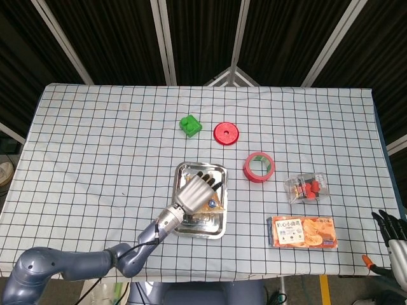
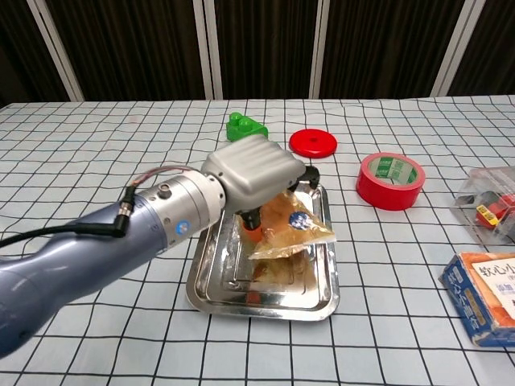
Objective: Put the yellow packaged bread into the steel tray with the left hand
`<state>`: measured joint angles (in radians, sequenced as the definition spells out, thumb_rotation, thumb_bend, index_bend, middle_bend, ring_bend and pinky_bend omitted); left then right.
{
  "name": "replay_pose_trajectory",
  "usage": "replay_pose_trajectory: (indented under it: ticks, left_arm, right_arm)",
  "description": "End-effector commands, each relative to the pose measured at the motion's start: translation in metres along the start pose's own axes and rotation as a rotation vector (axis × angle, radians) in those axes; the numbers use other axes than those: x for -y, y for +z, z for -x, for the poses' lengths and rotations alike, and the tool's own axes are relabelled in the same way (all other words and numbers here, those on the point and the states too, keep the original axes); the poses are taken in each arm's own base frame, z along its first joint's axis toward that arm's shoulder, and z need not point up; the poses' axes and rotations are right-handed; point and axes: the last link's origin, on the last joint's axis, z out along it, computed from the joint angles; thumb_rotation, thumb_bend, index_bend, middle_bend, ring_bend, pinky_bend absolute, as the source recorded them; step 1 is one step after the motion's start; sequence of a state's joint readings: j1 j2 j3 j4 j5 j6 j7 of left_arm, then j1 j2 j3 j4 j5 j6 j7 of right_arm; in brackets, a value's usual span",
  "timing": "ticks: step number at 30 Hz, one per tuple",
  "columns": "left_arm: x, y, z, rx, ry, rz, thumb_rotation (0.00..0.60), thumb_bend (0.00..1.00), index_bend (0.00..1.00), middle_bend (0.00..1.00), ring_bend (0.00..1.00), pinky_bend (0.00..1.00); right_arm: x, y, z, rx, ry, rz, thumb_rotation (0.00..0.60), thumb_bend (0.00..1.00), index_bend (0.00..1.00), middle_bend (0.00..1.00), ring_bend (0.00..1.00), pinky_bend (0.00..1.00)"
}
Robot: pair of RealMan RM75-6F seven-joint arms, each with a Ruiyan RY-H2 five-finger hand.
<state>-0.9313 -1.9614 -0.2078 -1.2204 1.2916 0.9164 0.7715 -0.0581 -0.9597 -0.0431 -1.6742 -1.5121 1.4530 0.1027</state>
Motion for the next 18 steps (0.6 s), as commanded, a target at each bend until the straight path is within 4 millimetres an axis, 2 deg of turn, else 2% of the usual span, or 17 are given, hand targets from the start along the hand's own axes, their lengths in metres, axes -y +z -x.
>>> replay_pose_trajectory:
  ticks: [1, 7, 9, 11, 12, 14, 17, 18]
  left_arm:
    - [-0.006, 0.000, 0.006, 0.020, 0.020, 0.016, 0.600, 0.04, 0.00, 0.00, 0.00, 0.17]
    - [0.006, -0.024, -0.018, -0.026, -0.068, 0.007, 0.600, 0.04, 0.00, 0.00, 0.00, 0.13]
    - [0.013, -0.038, -0.027, -0.043, -0.079, 0.006, 0.600, 0.04, 0.00, 0.00, 0.00, 0.11]
    - [0.022, -0.060, -0.038, -0.064, -0.089, -0.010, 0.600, 0.04, 0.00, 0.00, 0.00, 0.09]
    - [0.027, -0.074, -0.043, -0.067, -0.100, -0.020, 0.600, 0.04, 0.00, 0.00, 0.00, 0.08]
    - [0.041, -0.114, -0.050, -0.052, -0.149, -0.059, 0.600, 0.04, 0.00, 0.00, 0.00, 0.06]
    - [0.065, -0.196, -0.042, 0.024, -0.201, -0.191, 0.600, 0.04, 0.00, 0.00, 0.00, 0.03]
    - [0.068, -0.215, -0.039, 0.043, -0.208, -0.217, 0.600, 0.04, 0.00, 0.00, 0.00, 0.03]
  right_arm:
    - [0.000, -0.001, 0.000, -0.003, -0.001, 0.000, 0.600, 0.30, 0.00, 0.00, 0.00, 0.00]
    - [0.003, -0.005, 0.003, -0.002, -0.023, -0.006, 0.600, 0.30, 0.00, 0.00, 0.00, 0.00]
    - [0.006, -0.006, 0.003, -0.007, -0.026, -0.014, 0.600, 0.30, 0.00, 0.00, 0.00, 0.00]
    - [0.008, -0.009, 0.003, -0.012, -0.031, -0.023, 0.600, 0.30, 0.00, 0.00, 0.00, 0.00]
    - [0.010, -0.010, 0.003, -0.013, -0.033, -0.029, 0.600, 0.30, 0.00, 0.00, 0.00, 0.00]
    - [0.014, -0.014, 0.005, -0.010, -0.039, -0.053, 0.600, 0.30, 0.00, 0.00, 0.00, 0.00]
    - [0.022, -0.022, 0.006, -0.012, -0.053, -0.098, 0.600, 0.30, 0.00, 0.00, 0.00, 0.00]
    - [0.023, -0.024, 0.006, -0.015, -0.056, -0.108, 0.600, 0.30, 0.00, 0.00, 0.00, 0.00]
